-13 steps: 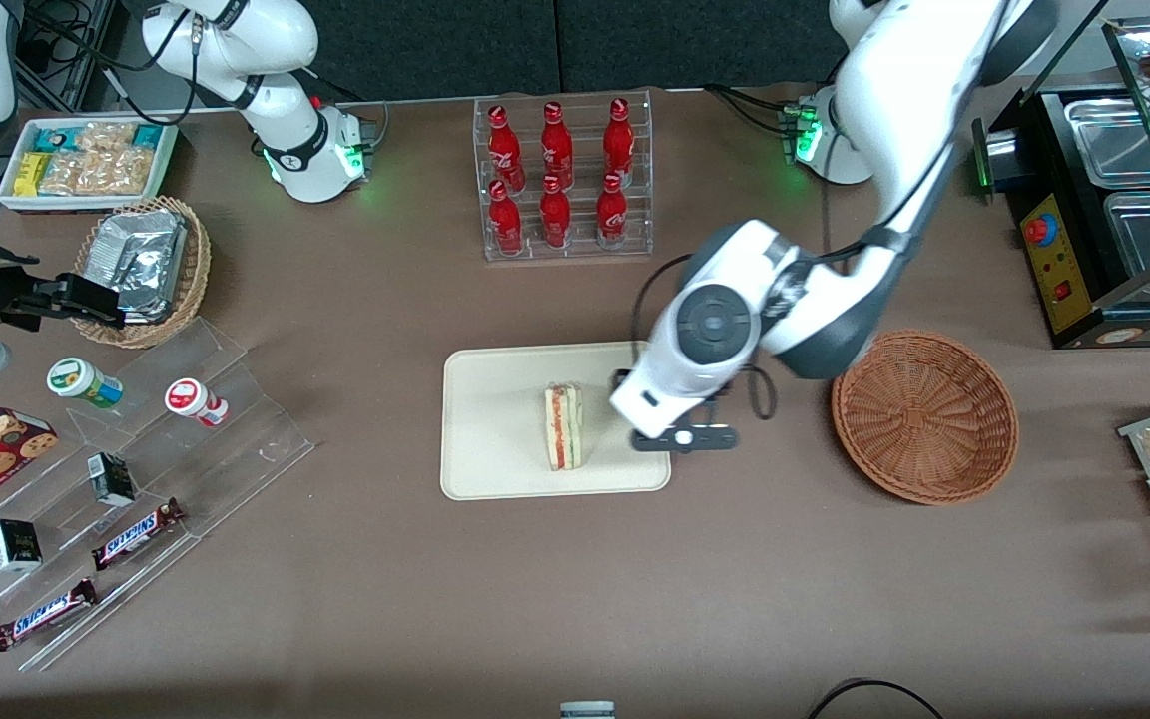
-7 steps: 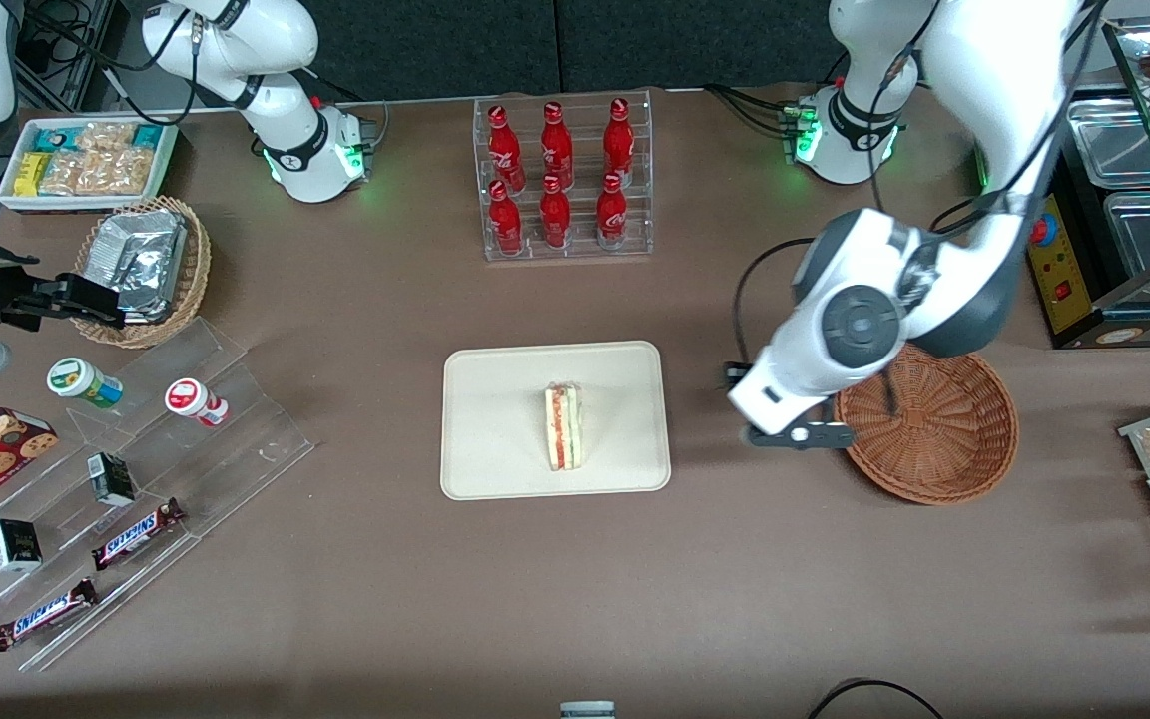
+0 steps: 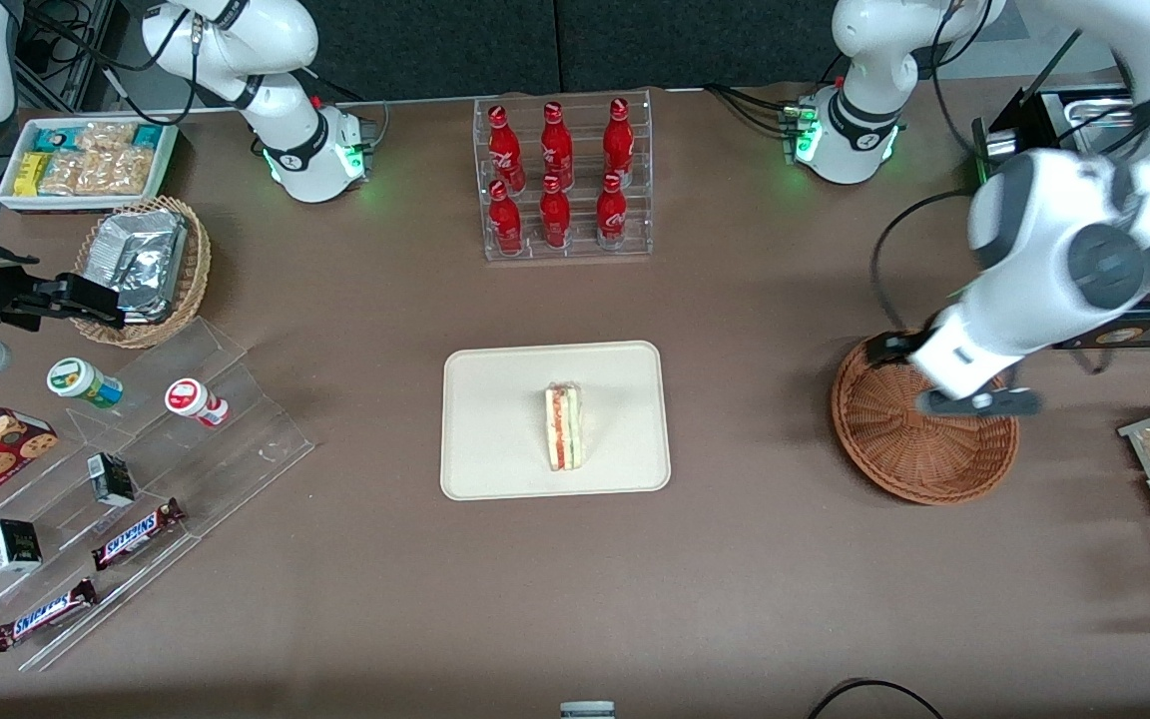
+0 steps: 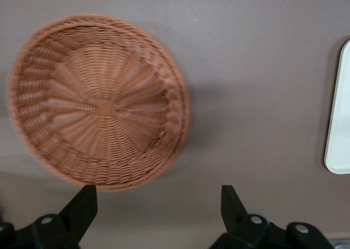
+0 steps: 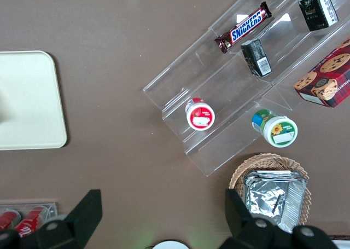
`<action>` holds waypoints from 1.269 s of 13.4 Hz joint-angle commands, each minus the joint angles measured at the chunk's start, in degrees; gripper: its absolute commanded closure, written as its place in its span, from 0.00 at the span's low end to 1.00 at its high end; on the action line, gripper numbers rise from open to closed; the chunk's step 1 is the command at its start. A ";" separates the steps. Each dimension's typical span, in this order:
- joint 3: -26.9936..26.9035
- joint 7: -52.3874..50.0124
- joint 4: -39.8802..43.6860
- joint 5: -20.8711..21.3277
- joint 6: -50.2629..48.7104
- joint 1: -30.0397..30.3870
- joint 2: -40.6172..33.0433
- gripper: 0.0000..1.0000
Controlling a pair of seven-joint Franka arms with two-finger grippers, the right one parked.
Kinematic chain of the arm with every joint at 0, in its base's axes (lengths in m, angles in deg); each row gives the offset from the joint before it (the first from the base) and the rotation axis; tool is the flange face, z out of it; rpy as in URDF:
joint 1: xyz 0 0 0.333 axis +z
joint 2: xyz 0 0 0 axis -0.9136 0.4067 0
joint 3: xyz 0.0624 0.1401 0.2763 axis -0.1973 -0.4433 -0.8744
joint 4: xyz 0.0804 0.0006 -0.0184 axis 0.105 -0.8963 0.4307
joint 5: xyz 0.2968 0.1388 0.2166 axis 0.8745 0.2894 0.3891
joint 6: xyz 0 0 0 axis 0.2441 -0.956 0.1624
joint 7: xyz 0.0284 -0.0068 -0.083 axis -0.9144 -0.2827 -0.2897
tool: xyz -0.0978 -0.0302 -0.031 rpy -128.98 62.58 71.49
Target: Place sandwich from basket to tray
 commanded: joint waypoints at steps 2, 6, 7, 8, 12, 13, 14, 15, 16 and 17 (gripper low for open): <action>0.20 4.00 -0.45 -2.55 -5.22 4.67 -8.37 0.00; -1.03 4.61 7.98 -2.46 -13.84 5.12 -8.64 0.00; -1.03 5.57 9.21 -2.37 -14.63 5.21 -8.64 0.00; -1.03 5.67 10.18 -2.37 -14.90 5.21 -8.73 0.00; -10.74 5.67 13.62 -2.11 -16.75 -4.85 -8.20 0.00; -16.01 5.67 13.71 -1.93 -16.84 -9.95 -8.20 0.00; -20.07 5.67 13.80 -1.84 -16.84 -13.91 -8.20 0.00; -22.98 5.67 13.88 -1.84 -16.84 -16.82 -8.20 0.00; -23.27 5.58 14.58 -1.76 -16.84 -17.20 -8.29 0.00; -23.27 5.40 15.28 -1.67 -16.93 -17.21 -8.20 0.00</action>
